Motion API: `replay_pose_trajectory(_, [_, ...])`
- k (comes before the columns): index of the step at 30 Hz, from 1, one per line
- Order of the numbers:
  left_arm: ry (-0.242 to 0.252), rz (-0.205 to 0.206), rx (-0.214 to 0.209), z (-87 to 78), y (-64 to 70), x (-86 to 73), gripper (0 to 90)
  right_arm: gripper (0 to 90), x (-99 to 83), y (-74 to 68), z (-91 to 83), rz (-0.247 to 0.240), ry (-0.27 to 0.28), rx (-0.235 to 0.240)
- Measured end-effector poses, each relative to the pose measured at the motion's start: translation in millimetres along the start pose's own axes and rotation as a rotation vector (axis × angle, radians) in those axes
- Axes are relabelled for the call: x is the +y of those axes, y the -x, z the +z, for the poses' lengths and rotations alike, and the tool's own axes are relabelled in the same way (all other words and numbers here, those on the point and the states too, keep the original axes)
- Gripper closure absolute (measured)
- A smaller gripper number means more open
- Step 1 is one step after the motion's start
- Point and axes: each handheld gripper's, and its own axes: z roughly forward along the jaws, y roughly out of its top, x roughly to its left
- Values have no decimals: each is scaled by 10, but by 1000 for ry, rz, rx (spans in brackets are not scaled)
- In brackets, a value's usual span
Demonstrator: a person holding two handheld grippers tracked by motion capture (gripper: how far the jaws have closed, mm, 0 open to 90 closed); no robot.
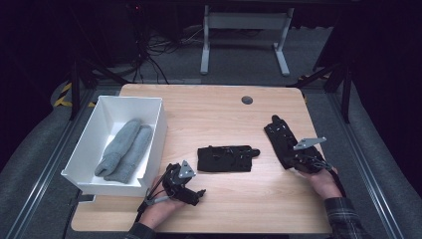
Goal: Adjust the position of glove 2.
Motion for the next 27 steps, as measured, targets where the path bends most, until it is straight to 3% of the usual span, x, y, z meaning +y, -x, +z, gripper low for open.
replay_pose_trajectory(7, [-1, 2, 0, -1, -1, 0, 5, 900, -66, -247, -57, -53, -3, 53])
replay_pose_trajectory(27, [0, 0, 0, 0, 1, -1, 5, 900, -233, -835, -188, -142, 2, 190])
